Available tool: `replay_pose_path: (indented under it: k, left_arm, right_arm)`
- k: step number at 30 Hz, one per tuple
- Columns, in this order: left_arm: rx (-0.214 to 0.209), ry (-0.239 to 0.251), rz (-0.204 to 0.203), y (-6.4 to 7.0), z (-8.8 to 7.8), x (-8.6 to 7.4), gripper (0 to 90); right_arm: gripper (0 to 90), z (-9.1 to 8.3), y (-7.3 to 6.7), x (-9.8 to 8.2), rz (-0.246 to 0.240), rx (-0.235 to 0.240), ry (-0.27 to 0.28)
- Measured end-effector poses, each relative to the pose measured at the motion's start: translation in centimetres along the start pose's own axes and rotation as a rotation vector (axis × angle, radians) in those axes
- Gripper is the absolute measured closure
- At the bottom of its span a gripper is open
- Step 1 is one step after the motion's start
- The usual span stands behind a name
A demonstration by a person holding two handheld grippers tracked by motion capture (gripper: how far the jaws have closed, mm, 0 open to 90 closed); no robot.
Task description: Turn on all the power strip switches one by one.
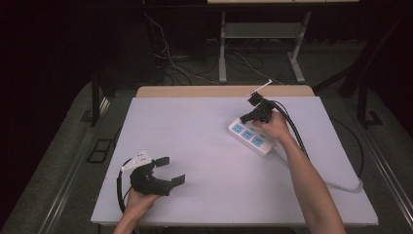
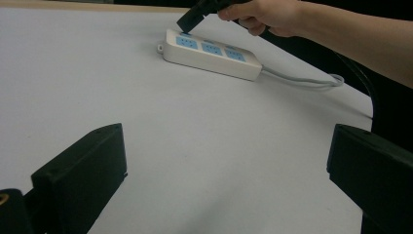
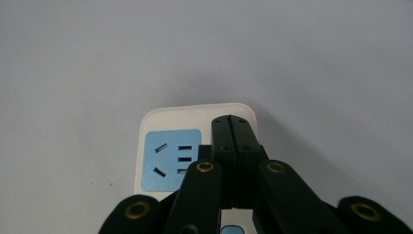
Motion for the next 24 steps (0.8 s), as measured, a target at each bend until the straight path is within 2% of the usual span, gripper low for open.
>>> replay_pose_path:
  k: [17, 21, 24]
  left_arm:
    - [-0.002, -0.002, -0.002, 0.02, 0.00, -0.02, 0.0]
    - [-0.003, -0.001, -0.001, 0.08, -0.01, -0.02, 0.0]
    - [-0.003, -0.002, 0.001, 0.10, -0.01, -0.03, 0.0]
  right_arm:
    - [90.0, 0.13, 0.00, -0.16, -0.010, -0.016, 0.013]
    - [90.0, 0.32, -0.27, -0.29, -0.002, 0.015, 0.035]
    - [90.0, 0.49, -0.33, -0.17, -0.024, -0.013, 0.032]
Point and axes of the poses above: each handheld gripper's, and its own axes: z roughly forward along the jaws, x roughly out of its top, y roughly to its right, the point moved 10 cm from there along z, roughly forward along the jaws, and after that the axes turned 8 degrees about x, right-handed, at the moved point
